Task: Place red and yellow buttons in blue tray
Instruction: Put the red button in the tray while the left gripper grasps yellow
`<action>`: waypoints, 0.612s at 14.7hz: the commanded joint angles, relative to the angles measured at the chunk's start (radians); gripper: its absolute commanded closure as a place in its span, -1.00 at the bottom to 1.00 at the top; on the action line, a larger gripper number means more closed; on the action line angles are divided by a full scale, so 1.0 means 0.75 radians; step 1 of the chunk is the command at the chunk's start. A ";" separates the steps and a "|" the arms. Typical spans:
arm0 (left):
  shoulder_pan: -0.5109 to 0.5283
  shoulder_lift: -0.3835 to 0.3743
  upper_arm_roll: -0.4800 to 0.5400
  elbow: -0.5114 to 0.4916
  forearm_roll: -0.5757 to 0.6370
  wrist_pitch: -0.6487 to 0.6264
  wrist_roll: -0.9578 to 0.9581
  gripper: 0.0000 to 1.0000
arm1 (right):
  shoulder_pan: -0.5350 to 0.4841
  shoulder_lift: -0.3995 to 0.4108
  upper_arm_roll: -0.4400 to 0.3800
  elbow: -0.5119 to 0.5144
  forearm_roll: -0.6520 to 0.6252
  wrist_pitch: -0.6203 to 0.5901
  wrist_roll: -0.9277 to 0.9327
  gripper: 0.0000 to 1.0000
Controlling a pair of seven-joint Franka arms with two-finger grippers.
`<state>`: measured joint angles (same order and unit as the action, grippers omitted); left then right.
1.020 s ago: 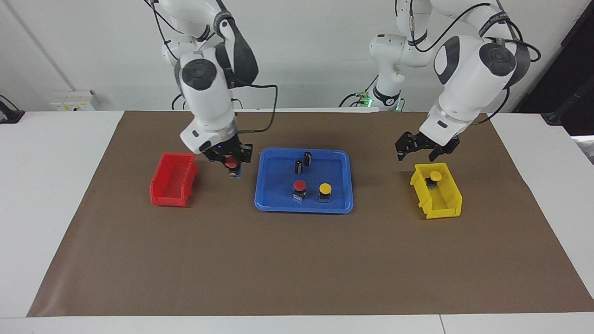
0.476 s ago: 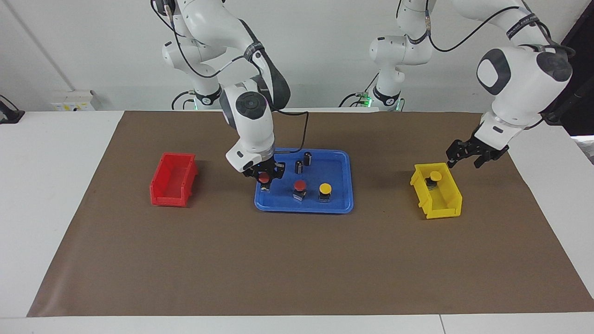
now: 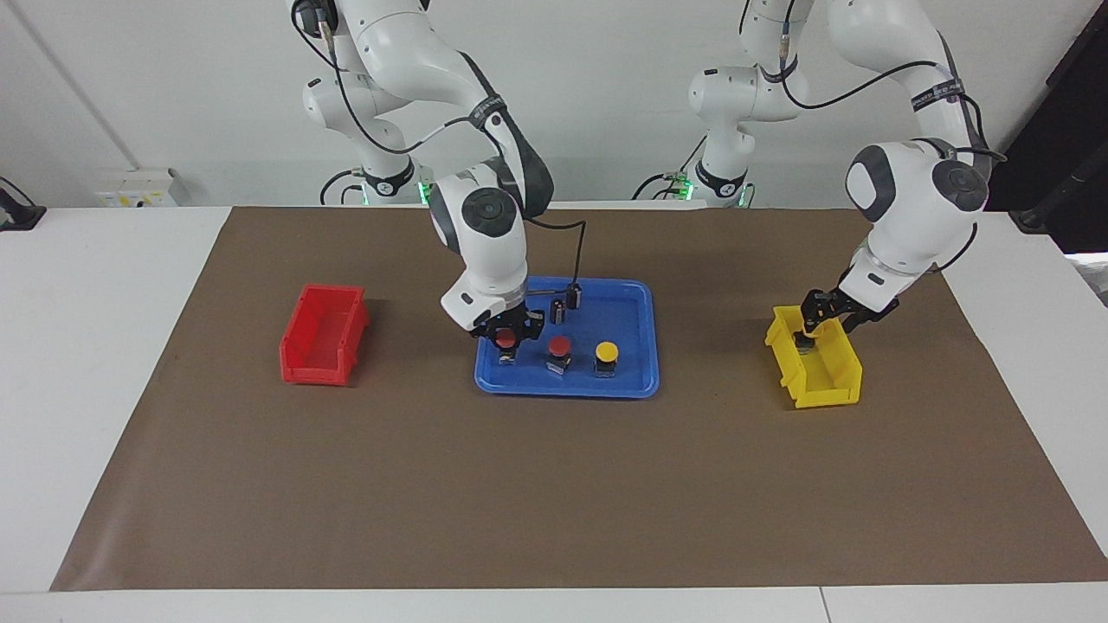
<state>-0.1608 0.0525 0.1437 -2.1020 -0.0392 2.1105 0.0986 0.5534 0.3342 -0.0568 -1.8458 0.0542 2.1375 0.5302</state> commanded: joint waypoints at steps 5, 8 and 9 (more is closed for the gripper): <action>-0.002 -0.048 -0.003 -0.126 0.026 0.086 0.014 -0.45 | -0.026 -0.034 -0.018 0.015 0.001 -0.003 -0.001 -1.00; -0.002 -0.041 -0.003 -0.173 0.026 0.150 0.014 -0.45 | -0.150 -0.124 -0.020 0.139 -0.003 -0.189 -0.007 -1.00; -0.002 -0.039 -0.003 -0.175 0.026 0.158 0.008 -0.24 | -0.208 -0.169 -0.022 0.170 -0.003 -0.258 -0.018 -1.00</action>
<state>-0.1614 0.0437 0.1421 -2.1935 -0.0392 2.1862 0.1008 0.4760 0.2787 -0.0807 -1.7576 0.0529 2.0368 0.5302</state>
